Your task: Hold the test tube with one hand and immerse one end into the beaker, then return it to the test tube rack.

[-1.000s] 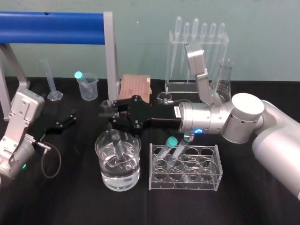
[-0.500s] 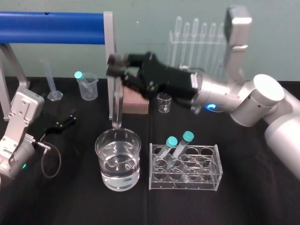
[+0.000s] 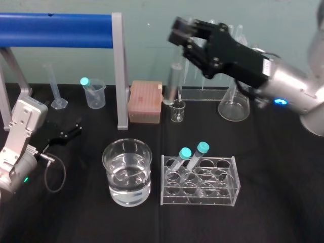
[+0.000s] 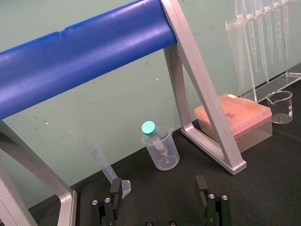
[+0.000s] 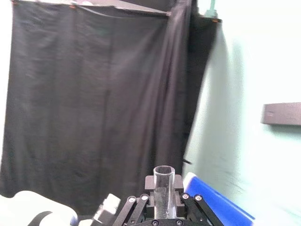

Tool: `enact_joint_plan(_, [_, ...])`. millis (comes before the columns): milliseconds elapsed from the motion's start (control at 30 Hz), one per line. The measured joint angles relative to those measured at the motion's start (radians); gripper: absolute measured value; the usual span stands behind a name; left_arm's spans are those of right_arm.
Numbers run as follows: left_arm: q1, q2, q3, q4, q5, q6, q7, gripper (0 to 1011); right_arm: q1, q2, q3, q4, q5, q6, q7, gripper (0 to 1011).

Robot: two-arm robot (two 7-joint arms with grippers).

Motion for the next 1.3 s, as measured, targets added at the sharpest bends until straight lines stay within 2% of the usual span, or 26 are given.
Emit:
enact_joint_plan(133, [0.0,0.0,0.0,0.0,0.0,0.0,0.0,1000,-0.093,0.091,0.063,-0.106,0.013,0.029,-0.082,227])
enact_joint_plan(233, [0.0,0.0,0.0,0.0,0.0,0.0,0.0,1000,-0.157,0.144,0.106,-0.169,0.018,0.042,-0.136,227])
enact_joint_plan(333, [0.0,0.0,0.0,0.0,0.0,0.0,0.0,1000,-0.228,0.192,0.154,-0.227,0.02,0.05,-0.192,227])
enact_joint_plan(367, [0.0,0.0,0.0,0.0,0.0,0.0,0.0,1000,-0.228,0.192,0.154,-0.227,0.02,0.05,-0.192,228])
enact_joint_plan(533, [0.0,0.0,0.0,0.0,0.0,0.0,0.0,1000,-0.344,0.255,0.223,-0.296,0.01,0.068,-0.279,228])
enact_joint_plan(700, [0.0,0.0,0.0,0.0,0.0,0.0,0.0,1000,-0.387,0.278,0.235,-0.308,-0.016,0.101,-0.318,227])
enact_joint_plan(833, [0.0,0.0,0.0,0.0,0.0,0.0,0.0,1000,-0.402,0.285,0.219,-0.295,-0.05,0.145,-0.337,227])
enact_joint_plan(1300, [0.0,0.0,0.0,0.0,0.0,0.0,0.0,1000,-0.369,0.22,0.17,-0.194,-0.086,0.174,-0.292,228])
